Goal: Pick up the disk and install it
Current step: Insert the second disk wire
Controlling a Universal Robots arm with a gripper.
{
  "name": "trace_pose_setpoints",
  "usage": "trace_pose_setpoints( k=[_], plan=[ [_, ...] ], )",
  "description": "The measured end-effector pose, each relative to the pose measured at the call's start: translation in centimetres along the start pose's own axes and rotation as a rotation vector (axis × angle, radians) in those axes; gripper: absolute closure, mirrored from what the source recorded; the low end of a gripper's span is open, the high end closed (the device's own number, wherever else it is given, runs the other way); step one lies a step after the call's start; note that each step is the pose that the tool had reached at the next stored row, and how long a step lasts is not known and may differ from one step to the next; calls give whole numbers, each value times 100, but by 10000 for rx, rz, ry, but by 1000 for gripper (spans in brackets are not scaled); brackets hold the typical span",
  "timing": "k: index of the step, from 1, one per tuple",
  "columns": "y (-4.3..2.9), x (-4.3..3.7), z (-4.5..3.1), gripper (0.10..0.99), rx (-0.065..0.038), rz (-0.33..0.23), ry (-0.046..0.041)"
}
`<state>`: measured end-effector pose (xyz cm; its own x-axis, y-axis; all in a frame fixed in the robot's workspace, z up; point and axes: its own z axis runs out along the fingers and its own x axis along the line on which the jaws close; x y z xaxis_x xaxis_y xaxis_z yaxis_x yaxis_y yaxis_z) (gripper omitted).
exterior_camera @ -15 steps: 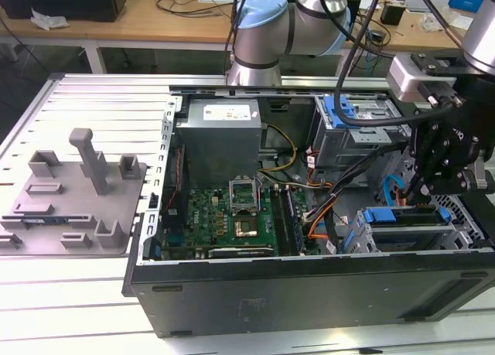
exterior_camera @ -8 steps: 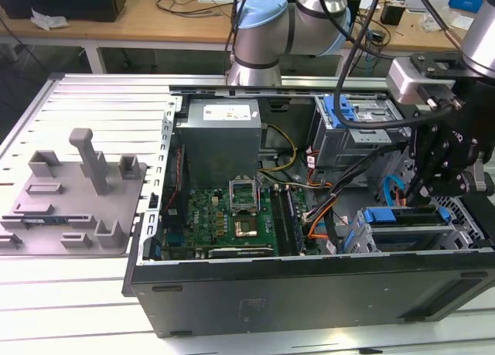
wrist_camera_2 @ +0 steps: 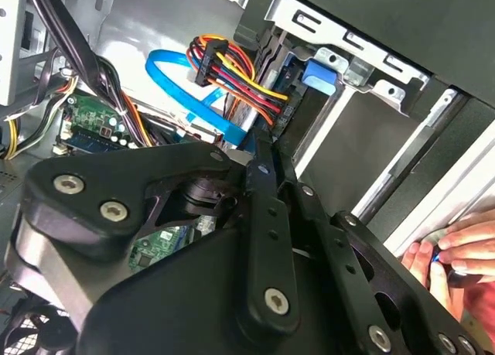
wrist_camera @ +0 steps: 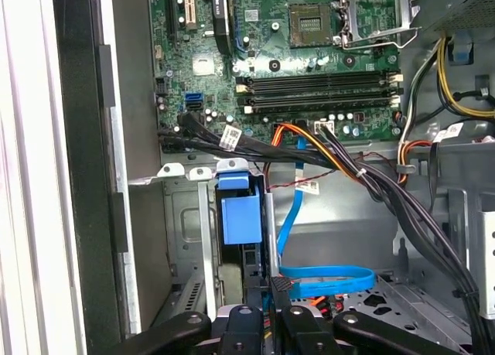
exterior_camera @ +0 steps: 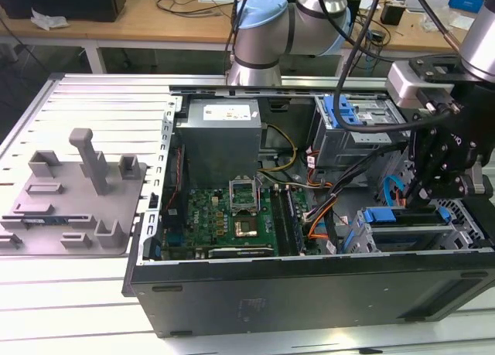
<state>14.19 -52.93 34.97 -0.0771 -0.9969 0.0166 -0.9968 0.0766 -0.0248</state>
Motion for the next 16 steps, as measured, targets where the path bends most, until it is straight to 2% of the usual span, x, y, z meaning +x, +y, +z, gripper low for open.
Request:
trace_pose_setpoints(
  k=[11, 16],
  plan=[
    [-3, 7, 37, 925, -1, 0, 1],
    [-2, 7, 76, 925, -1, 0, -2]
  ],
)
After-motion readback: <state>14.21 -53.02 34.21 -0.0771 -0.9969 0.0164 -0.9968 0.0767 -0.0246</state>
